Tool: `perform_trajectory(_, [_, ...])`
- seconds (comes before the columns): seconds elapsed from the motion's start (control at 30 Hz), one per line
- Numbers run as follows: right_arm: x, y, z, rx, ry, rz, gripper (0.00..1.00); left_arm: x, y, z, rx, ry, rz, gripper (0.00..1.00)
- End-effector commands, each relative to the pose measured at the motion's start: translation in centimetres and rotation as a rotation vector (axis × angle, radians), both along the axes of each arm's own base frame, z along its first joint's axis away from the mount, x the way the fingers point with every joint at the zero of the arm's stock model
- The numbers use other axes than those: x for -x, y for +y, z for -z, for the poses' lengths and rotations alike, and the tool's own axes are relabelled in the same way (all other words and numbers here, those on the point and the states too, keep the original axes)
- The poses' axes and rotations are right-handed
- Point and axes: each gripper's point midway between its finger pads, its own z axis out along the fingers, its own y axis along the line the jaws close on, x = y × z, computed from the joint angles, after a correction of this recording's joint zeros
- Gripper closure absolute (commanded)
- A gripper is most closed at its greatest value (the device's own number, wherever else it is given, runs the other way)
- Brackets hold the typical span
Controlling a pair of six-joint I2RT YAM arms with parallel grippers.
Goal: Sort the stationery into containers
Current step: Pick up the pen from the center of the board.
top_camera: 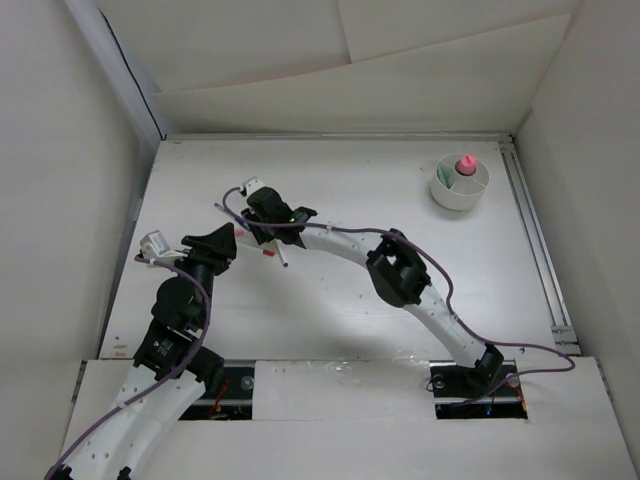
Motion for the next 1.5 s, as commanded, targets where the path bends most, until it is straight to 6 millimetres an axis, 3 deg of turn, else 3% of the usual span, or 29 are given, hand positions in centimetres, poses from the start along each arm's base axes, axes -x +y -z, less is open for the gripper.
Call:
perform_trajectory(0.0, [0.5, 1.4, -1.0, -0.028, -0.012, -0.012, 0.56, 0.0, -0.1, -0.9, 0.004, -0.032, 0.005, 0.52])
perform_trajectory(0.27, [0.8, 1.1, 0.3, -0.010, 0.008, -0.007, 0.47, 0.0, -0.1, -0.9, 0.004, -0.032, 0.005, 0.52])
perform_trajectory(0.37, [0.8, 1.1, 0.3, -0.010, 0.008, -0.006, 0.54, 0.0, -0.1, -0.9, 0.004, -0.032, 0.005, 0.52])
perform_trajectory(0.5, [0.9, 0.7, 1.2, 0.004, 0.012, 0.001, 0.53, 0.0, -0.1, -0.9, 0.004, -0.032, 0.005, 0.52])
perform_trajectory(0.57, [0.7, 0.6, 0.2, -0.011, -0.006, 0.008, 0.63, 0.0, -0.1, -0.9, 0.004, -0.032, 0.005, 0.52])
perform_trajectory(0.67, [0.7, 0.3, 0.2, -0.008, -0.011, 0.015, 0.63, 0.1, 0.0, -1.1, 0.008, -0.040, 0.005, 0.52])
perform_trajectory(0.77, [0.9, 0.2, 0.4, 0.002, -0.004, 0.015, 0.47, 0.1, 0.0, -1.1, 0.008, -0.040, 0.005, 0.52])
perform_trajectory(1.0, [0.7, 0.1, 0.4, 0.005, -0.009, 0.022, 0.45, 0.1, 0.0, -1.1, 0.008, -0.040, 0.005, 0.52])
perform_trajectory(1.1, [0.7, -0.2, 0.7, 0.016, -0.008, 0.029, 0.52, 0.1, -0.1, -1.1, 0.008, -0.041, 0.014, 0.52])
perform_trajectory(1.33, [0.9, -0.2, -0.8, -0.052, -0.026, 0.048, 0.75, 0.1, -0.1, -1.1, 0.008, -0.041, 0.014, 0.52])
perform_trajectory(1.37, [0.7, 0.0, -2.4, -0.086, -0.049, 0.048, 0.78, 0.1, -0.1, -1.1, 0.008, -0.041, 0.014, 0.52])
perform_trajectory(1.43, [0.8, -0.4, -2.8, -0.095, -0.053, 0.062, 0.80, 0.1, -0.1, -1.1, 0.008, -0.041, 0.014, 0.52])
perform_trajectory(1.47, [0.9, -0.4, -4.1, -0.118, -0.057, 0.069, 0.81, 0.1, -0.1, -1.1, 0.008, -0.041, 0.014, 0.52])
